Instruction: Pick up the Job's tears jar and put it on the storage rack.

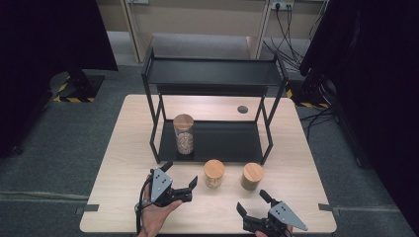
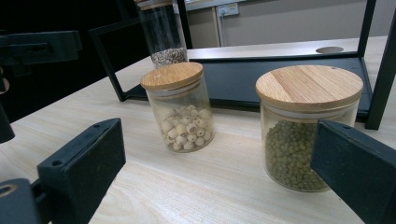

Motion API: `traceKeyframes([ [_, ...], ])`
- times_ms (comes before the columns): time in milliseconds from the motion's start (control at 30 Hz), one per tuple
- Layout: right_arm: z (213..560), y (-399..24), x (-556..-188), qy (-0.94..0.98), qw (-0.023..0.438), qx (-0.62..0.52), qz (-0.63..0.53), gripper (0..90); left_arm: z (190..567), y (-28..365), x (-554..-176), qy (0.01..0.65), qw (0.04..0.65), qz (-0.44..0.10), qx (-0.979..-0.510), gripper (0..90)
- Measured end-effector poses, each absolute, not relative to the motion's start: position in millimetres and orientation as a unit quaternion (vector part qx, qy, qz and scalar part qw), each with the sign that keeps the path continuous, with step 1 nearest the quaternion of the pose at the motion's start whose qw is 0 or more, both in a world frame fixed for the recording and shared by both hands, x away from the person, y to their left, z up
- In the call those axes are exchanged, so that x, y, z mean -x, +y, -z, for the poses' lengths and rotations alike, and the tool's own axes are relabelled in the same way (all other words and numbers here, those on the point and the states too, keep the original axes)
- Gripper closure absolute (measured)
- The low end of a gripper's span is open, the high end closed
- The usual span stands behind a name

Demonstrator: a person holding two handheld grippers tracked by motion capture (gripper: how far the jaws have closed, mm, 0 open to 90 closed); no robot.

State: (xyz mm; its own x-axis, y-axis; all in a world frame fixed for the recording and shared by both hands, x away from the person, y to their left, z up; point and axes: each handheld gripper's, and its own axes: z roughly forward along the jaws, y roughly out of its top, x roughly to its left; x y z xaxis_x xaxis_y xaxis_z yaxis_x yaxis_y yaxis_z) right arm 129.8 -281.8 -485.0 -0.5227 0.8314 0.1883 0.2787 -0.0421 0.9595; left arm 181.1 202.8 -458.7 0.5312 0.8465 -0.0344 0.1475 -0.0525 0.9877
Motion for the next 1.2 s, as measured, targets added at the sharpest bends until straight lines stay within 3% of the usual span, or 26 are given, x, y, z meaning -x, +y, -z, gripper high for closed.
traceKeyframes([
  [1200,486,-282,-128,0.650,0.238,-0.422,-0.586,3.6,492,214,-143,0.346,0.581,-0.285,-0.679,1.6],
])
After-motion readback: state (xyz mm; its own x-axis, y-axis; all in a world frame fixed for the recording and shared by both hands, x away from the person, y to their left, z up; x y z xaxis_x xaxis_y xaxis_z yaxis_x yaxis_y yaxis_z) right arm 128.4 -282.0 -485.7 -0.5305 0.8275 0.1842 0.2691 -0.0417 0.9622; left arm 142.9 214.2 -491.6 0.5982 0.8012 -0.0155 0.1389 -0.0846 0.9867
